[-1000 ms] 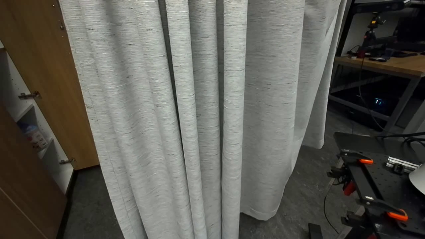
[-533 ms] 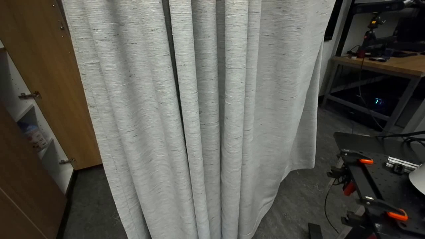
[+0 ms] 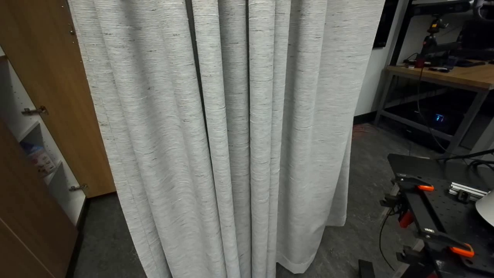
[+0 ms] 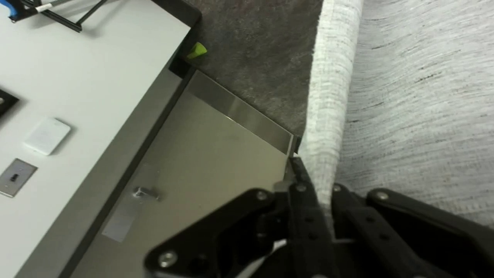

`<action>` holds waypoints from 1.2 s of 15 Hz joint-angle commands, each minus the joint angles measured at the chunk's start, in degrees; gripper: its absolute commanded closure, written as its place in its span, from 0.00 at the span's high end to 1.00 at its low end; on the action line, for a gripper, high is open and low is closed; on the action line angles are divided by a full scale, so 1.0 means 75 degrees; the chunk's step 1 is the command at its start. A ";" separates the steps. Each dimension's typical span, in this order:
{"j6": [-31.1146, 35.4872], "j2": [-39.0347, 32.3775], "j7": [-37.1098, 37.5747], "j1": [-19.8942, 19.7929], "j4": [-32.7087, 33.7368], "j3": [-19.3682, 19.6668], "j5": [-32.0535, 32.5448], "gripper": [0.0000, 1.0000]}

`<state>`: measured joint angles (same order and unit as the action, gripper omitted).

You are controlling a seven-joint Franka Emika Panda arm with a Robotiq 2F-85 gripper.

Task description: Close the curtain then open it

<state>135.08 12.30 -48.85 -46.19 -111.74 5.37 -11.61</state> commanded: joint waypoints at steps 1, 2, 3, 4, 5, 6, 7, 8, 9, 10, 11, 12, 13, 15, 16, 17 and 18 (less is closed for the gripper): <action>0.0535 0.0746 0.0964 0.1332 -0.1200 0.0311 0.0951 0.00; 0.0654 0.0802 0.1294 0.1672 -0.1334 0.0325 0.1156 0.00; 0.0881 0.0842 0.1737 0.1994 -0.1476 0.0296 0.1382 0.00; 0.1088 0.0842 0.2132 0.2318 -0.1580 0.0287 0.1591 0.00; 0.1271 0.0825 0.2542 0.2635 -0.1662 0.0287 0.1795 0.00; 0.1506 0.0791 0.2966 0.2930 -0.1752 0.0281 0.2041 0.00; 0.1741 0.0713 0.3386 0.3163 -0.1810 0.0219 0.2275 0.00; 0.1916 0.0625 0.3759 0.3365 -0.1841 0.0168 0.2476 0.00; 0.2081 0.0513 0.4171 0.3530 -0.1876 0.0066 0.2705 0.00; 0.2213 0.0392 0.4505 0.3681 -0.1871 -0.0007 0.2899 0.00; 0.2413 0.0256 0.4906 0.3796 -0.1882 -0.0137 0.3138 0.00; 0.2602 0.0122 0.5244 0.3900 -0.1885 -0.0247 0.3344 0.00; 0.2809 -0.0043 0.5596 0.3981 -0.1855 -0.0376 0.3569 0.00; 0.3204 -0.0408 0.6318 0.4084 -0.1721 -0.0658 0.4030 0.00; 0.3393 -0.0587 0.6602 0.3830 -0.1639 -0.1061 0.4174 0.00; 0.3541 -0.0757 0.6944 0.3814 -0.1520 -0.1223 0.4443 0.00; 0.3648 -0.0920 0.7294 0.3758 -0.1396 -0.1407 0.4752 0.00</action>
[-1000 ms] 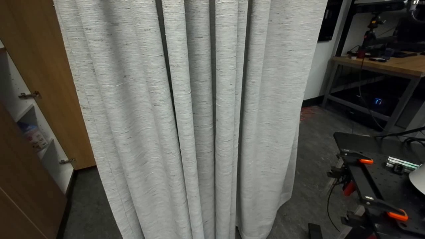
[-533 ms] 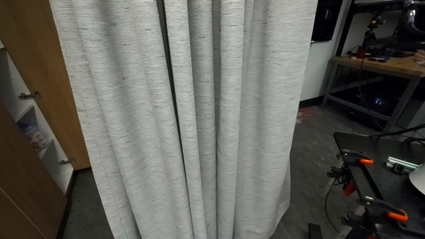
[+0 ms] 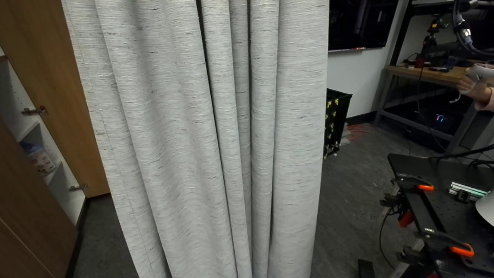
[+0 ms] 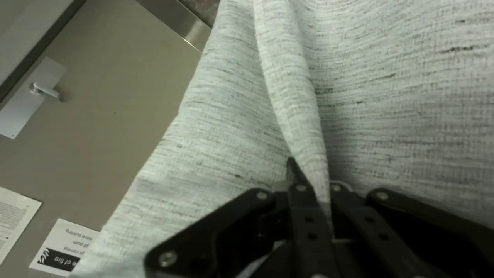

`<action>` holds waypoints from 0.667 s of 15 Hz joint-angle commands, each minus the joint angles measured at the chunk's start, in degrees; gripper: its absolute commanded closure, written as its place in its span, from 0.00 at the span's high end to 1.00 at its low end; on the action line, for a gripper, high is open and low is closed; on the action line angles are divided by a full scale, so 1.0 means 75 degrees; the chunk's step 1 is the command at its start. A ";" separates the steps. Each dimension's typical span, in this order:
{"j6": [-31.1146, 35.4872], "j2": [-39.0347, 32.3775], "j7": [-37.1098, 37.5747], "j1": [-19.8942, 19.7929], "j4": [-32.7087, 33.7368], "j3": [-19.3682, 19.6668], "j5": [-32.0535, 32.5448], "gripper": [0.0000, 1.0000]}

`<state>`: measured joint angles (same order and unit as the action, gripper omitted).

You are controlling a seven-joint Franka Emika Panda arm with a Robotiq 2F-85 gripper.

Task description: Close the curtain then open it

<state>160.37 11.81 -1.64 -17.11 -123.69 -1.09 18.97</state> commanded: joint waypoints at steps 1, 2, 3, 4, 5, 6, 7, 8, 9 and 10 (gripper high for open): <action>0.0334 -0.1000 0.1314 -0.0167 0.0327 -0.0693 0.1009 0.00; 0.0349 -0.1136 0.1627 -0.0205 0.0461 -0.0817 0.1356 0.00; 0.0310 -0.1251 0.1921 -0.0228 0.0591 -0.0915 0.1731 0.00; 0.0249 -0.1359 0.2223 -0.0249 0.0735 -0.0996 0.2143 0.00; 0.0201 -0.1461 0.2474 -0.0242 0.0861 -0.1055 0.2493 0.00; 0.0154 -0.1613 0.2680 -0.0232 0.1059 -0.1093 0.2832 0.00; 0.0111 -0.1748 0.2848 -0.0199 0.1229 -0.1115 0.3102 0.00; 0.0059 -0.1839 0.3052 -0.0153 0.1365 -0.1146 0.3394 0.00; 0.0027 -0.2062 0.3093 -0.0116 0.1651 -0.1146 0.3571 0.00; -0.0030 -0.2122 0.3267 -0.0061 0.1766 -0.1196 0.3833 0.00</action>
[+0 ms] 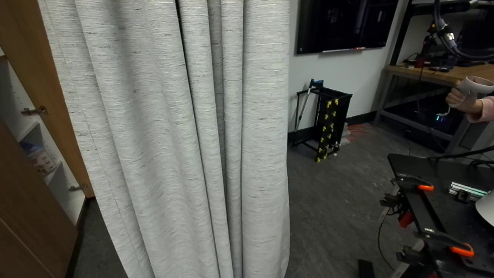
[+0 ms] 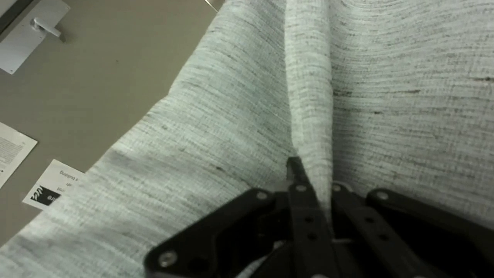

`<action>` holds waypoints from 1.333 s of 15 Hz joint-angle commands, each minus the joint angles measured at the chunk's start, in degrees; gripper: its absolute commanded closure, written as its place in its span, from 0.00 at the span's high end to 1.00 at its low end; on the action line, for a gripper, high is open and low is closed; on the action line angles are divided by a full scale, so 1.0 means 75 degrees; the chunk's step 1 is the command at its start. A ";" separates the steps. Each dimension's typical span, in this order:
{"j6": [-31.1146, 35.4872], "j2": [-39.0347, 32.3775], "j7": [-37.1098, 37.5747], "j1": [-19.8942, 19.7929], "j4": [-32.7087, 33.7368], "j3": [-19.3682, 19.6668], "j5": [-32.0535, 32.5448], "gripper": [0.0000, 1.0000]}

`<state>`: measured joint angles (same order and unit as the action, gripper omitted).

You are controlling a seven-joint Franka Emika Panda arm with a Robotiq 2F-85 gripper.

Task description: Close the curtain then open it

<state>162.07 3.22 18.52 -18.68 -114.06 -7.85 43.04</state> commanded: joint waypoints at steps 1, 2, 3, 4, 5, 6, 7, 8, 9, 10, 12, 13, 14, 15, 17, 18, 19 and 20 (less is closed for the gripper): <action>-0.0309 -0.1093 0.0608 0.0210 0.0654 -0.0337 0.0744 0.00; -0.0345 -0.1195 0.0654 0.0257 0.0792 -0.0387 0.0856 0.00; -0.0386 -0.1286 0.0650 0.0313 0.0922 -0.0441 0.0916 0.00; -0.0437 -0.1378 0.0638 0.0355 0.1052 -0.0499 0.0961 0.00; -0.0541 -0.1457 0.0595 0.0402 0.1184 -0.0574 0.0968 0.00; -0.0645 -0.1506 0.0573 0.0450 0.1266 -0.0639 0.0975 0.00; -0.0728 -0.1370 0.0643 0.0508 0.1117 -0.0708 0.1015 0.00; -0.0832 -0.1390 0.0624 0.0554 0.1170 -0.0774 0.1021 0.00; -0.0937 -0.1384 0.0638 0.0599 0.1204 -0.0839 0.1054 0.00; -0.1027 -0.1399 0.0627 0.0631 0.1245 -0.0908 0.1057 0.00; -0.1245 -0.1429 0.0642 0.0713 0.1351 -0.1039 0.1077 0.00; -0.1332 -0.1448 0.0627 0.0748 0.1400 -0.1100 0.1052 0.00; -0.1413 -0.1464 0.0643 0.0777 0.1448 -0.1155 0.1072 0.00; -0.1493 -0.1475 0.0634 0.0805 0.1491 -0.1213 0.1063 0.00; -0.1639 -0.1488 0.0623 0.0850 0.1542 -0.1322 0.1088 0.00; -0.1710 -0.1496 0.0610 0.0874 0.1570 -0.1369 0.1085 0.00; -0.1761 -0.1495 0.0584 0.0898 0.1583 -0.1417 0.1045 0.00; -0.1811 -0.1493 0.0547 0.0916 0.1591 -0.1467 0.1000 0.00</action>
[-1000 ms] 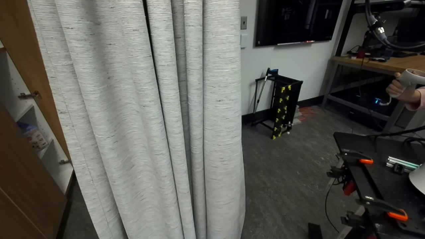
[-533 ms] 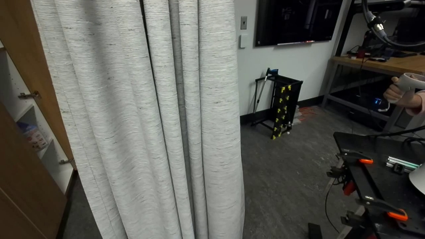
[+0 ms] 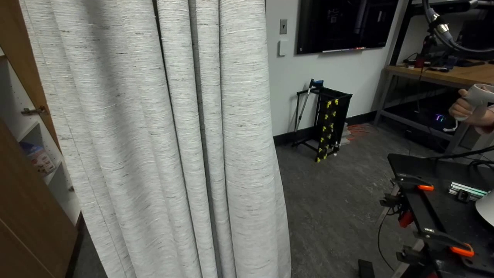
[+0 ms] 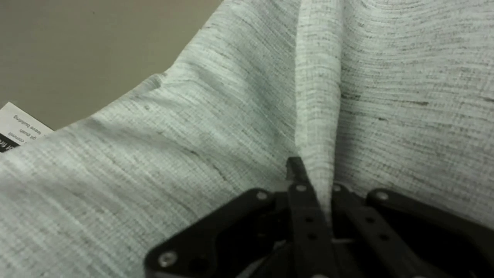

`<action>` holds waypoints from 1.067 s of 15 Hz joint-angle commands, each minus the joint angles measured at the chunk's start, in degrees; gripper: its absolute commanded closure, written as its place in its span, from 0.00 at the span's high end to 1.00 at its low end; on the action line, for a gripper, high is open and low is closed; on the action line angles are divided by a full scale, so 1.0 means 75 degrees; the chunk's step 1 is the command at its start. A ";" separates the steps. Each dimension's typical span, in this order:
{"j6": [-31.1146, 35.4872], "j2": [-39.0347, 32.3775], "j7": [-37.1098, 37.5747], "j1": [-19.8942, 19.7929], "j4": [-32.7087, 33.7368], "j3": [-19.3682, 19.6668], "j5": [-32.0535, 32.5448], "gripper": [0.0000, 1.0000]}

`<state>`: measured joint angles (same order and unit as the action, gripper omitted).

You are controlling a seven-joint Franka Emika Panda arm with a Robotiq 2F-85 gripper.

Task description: Close the curtain then open it

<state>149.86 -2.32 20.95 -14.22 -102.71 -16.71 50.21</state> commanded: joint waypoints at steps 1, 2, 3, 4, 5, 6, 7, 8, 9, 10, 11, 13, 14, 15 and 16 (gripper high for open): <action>-0.0245 -0.0751 0.0203 0.0338 0.0093 -0.0336 0.0030 0.00; -0.0291 -0.0752 0.0187 0.0347 0.0110 -0.0386 0.0017 0.00; -0.0338 -0.0753 0.0175 0.0357 0.0129 -0.0436 0.0004 0.00; -0.0374 -0.0758 0.0166 0.0363 0.0150 -0.0483 0.0014 0.00; -0.0398 -0.0745 0.0090 0.1203 0.0175 0.0323 -0.0063 0.00; -0.0433 -0.0745 0.0073 0.1309 0.0203 0.0386 -0.0047 0.00; -0.0530 -0.0745 -0.0007 0.1512 0.0246 0.0522 -0.0051 0.00; -0.0631 -0.0744 -0.0013 0.1689 0.0293 0.0638 0.0006 0.00; -0.0778 -0.0739 -0.0158 0.1849 0.0326 0.0709 -0.0118 0.00; -0.0870 -0.0735 -0.0226 0.1981 0.0355 0.0771 -0.0186 0.00; -0.0974 -0.0716 -0.0308 0.2099 0.0358 0.0812 -0.0247 0.00; -0.1181 -0.0704 -0.0426 0.2287 0.0371 0.0865 -0.0247 0.00; -0.1275 -0.0698 -0.0481 0.2362 0.0384 0.0877 -0.0259 0.00; -0.1335 -0.0690 -0.0520 0.2424 0.0389 0.0888 -0.0280 0.00; -0.1404 -0.0690 -0.0536 0.2483 0.0406 0.0897 -0.0278 0.00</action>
<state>140.23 -2.28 17.95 0.33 -99.64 -9.93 50.21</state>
